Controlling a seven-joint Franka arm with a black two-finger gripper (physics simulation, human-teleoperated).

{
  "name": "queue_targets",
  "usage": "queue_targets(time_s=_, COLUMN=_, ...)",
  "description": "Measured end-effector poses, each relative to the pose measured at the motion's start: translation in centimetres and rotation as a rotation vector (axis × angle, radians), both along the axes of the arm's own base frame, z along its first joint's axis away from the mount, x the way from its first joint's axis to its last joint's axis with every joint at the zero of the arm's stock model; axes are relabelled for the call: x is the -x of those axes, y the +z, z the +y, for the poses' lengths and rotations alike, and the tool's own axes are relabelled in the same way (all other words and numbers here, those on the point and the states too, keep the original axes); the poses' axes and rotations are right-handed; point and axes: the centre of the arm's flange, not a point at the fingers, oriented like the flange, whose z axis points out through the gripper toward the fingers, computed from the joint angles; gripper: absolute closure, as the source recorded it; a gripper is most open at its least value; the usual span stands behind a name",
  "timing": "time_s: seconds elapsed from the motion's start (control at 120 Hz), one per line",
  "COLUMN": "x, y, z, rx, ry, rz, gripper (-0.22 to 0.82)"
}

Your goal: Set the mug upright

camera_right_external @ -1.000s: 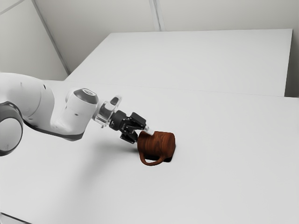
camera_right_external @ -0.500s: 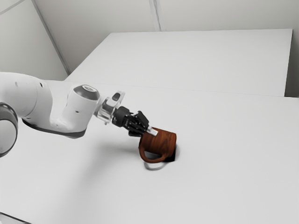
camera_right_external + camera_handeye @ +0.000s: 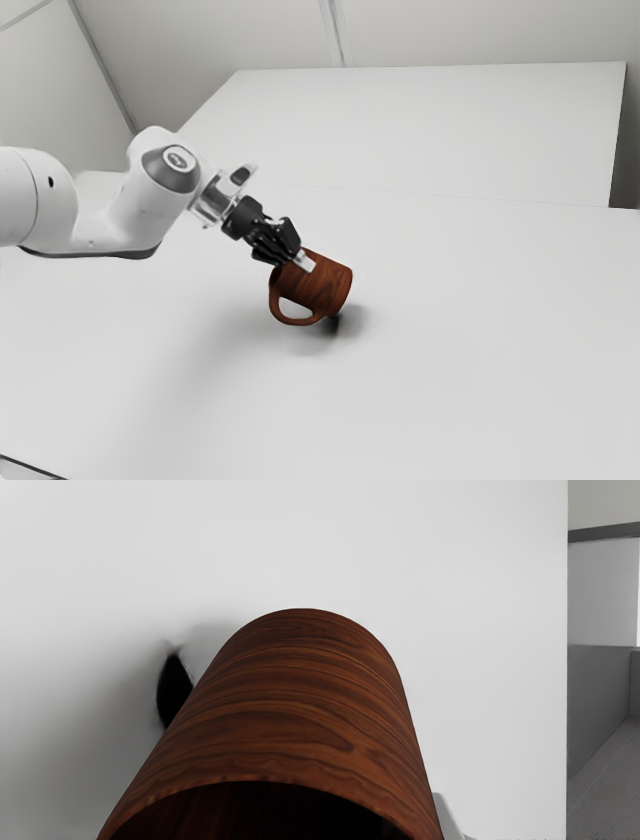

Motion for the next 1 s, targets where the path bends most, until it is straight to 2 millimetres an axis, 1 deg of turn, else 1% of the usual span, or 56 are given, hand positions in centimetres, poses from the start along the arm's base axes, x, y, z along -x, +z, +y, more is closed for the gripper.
queue_targets(time_s=0.092, x=-0.6, y=0.9, z=-0.1, rx=-0.127, ry=-0.028, rz=-0.001, gripper=0.79)
queue_targets(time_s=0.2, x=-1.0, y=1.4, z=-0.6, rx=-0.26, ry=-0.049, rz=0.012, gripper=0.79)
queue_targets(time_s=0.325, x=-0.9, y=1.1, z=-1.1, rx=-0.388, ry=-0.051, rz=0.052, gripper=0.79)
queue_targets(time_s=0.45, x=-1.0, y=0.9, z=-0.7, rx=-0.49, ry=-0.023, rz=0.095, gripper=0.79)
queue_targets(time_s=0.608, x=-1.3, y=0.4, z=-1.1, rx=-0.581, ry=0.01, rz=0.159, gripper=0.79)
queue_targets(time_s=0.767, x=-1.5, y=0.5, z=-1.5, rx=-0.651, ry=0.043, rz=0.224, gripper=0.79)
queue_targets(time_s=0.817, x=-1.9, y=0.5, z=-1.5, rx=-0.676, ry=0.053, rz=0.243, gripper=0.79)
queue_targets(time_s=1.0, x=-2.3, y=-0.7, z=-1.2, rx=-0.735, ry=0.095, rz=0.322, gripper=0.79)
